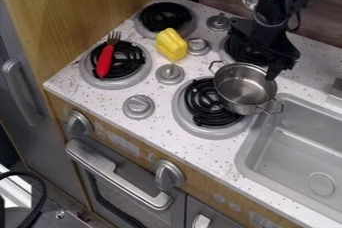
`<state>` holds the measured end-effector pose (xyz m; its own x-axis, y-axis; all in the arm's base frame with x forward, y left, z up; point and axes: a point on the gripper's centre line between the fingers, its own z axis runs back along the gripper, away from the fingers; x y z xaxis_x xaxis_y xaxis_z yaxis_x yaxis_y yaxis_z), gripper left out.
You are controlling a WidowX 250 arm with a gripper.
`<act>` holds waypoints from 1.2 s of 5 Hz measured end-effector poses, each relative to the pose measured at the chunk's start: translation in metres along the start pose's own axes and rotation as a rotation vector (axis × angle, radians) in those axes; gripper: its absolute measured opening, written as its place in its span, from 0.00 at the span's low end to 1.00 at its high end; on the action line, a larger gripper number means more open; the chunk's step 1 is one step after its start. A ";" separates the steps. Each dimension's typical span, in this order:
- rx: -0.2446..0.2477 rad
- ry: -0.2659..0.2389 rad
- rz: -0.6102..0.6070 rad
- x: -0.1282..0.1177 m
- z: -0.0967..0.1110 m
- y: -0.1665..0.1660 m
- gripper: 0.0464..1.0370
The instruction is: Move the red fork to the left side of the bottom right burner
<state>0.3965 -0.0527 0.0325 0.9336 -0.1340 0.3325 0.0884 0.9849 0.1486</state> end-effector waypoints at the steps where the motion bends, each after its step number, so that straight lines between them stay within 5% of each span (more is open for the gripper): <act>1: 0.001 0.043 -0.002 -0.010 -0.013 -0.001 0.96; 4: 0.117 0.089 0.302 -0.014 -0.015 0.139 0.96; 6: 0.212 0.218 0.499 -0.063 -0.042 0.230 0.96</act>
<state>0.3731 0.1863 0.0064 0.8962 0.3887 0.2139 -0.4313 0.8765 0.2139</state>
